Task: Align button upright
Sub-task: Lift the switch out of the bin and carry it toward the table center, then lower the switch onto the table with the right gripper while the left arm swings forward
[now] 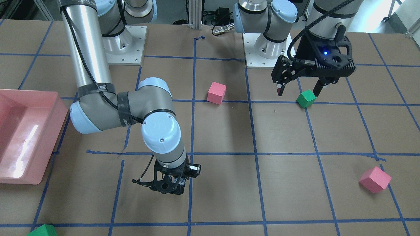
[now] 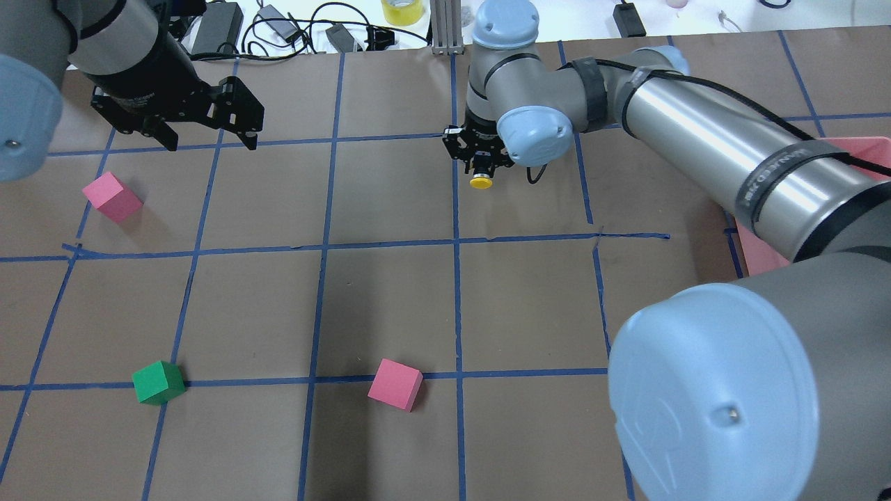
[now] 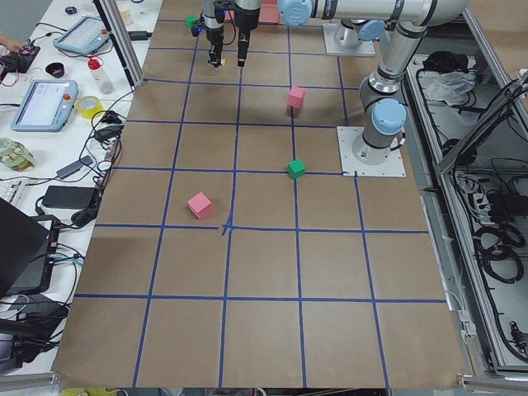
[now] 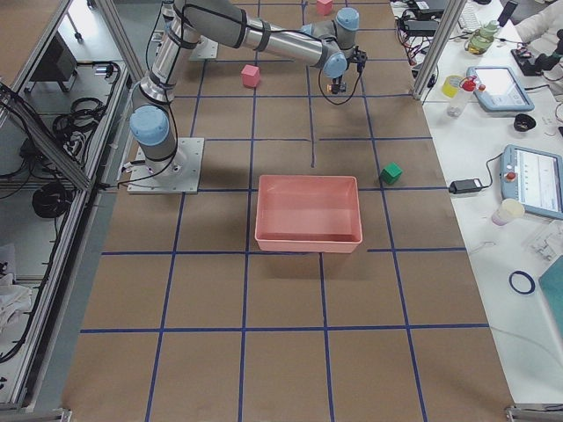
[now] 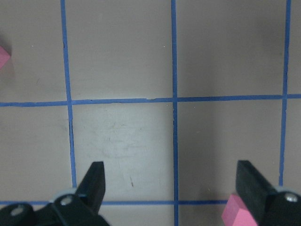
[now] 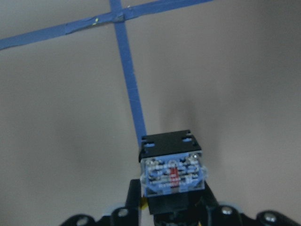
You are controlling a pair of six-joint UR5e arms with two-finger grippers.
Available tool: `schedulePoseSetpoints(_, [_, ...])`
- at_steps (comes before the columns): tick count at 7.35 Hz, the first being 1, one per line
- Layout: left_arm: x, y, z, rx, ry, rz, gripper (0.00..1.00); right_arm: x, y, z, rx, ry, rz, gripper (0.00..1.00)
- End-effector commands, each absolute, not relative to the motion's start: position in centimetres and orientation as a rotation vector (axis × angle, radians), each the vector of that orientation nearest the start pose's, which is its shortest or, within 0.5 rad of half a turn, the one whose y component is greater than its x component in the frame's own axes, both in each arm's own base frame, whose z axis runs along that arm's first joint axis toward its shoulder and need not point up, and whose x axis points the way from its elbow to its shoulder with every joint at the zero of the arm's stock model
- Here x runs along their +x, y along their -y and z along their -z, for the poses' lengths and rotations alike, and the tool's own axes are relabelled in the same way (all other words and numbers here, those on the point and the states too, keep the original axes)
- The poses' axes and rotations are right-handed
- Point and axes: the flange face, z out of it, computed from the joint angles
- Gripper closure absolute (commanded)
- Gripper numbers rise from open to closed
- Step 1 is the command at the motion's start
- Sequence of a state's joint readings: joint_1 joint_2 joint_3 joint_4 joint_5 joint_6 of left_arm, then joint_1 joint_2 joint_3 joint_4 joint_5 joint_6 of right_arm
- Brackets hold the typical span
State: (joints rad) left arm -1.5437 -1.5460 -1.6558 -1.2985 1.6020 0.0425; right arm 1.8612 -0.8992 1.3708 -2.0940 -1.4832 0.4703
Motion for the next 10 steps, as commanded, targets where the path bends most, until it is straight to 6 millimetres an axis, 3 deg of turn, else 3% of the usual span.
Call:
schedulePoseSetpoints(1, [-11.7,49.8,-42.2,0.015,-3.056,0.523,0.0,36.3,64.7,-20.1,0.251,-3.0,0.006,1.0])
schedulePoseSetpoints(4, [-11.8,46.6,-33.8,0.017,-3.004,0.75,0.0,36.4,64.8,-19.1,0.216,-2.995,-0.003,1.0])
schedulePoseSetpoints(6, [-12.3,43.8,-29.8,0.001,-2.983,0.851,0.0,37.2,64.3,-19.1,0.17,-2.998,-0.002,0.98])
schedulePoseSetpoints(7, [-12.4,42.2,-28.1,0.003,-2.969,0.897,0.0,37.4,64.1,-18.8,0.13,-3.002,-0.006,0.93])
schedulePoseSetpoints(8, [-12.5,40.9,-26.3,0.003,-2.971,0.896,0.0,37.3,64.0,-18.7,0.077,-3.006,-0.004,0.59])
schedulePoseSetpoints(9, [-12.6,39.2,-24.5,0.008,-2.969,0.907,0.0,37.4,64.1,-18.8,0.072,-3.005,-0.002,0.17])
schedulePoseSetpoints(10, [-12.6,38.7,-23.8,0.006,-2.969,0.91,0.0,37.3,64.2,-19.1,0.073,-3.002,0.006,0.01])
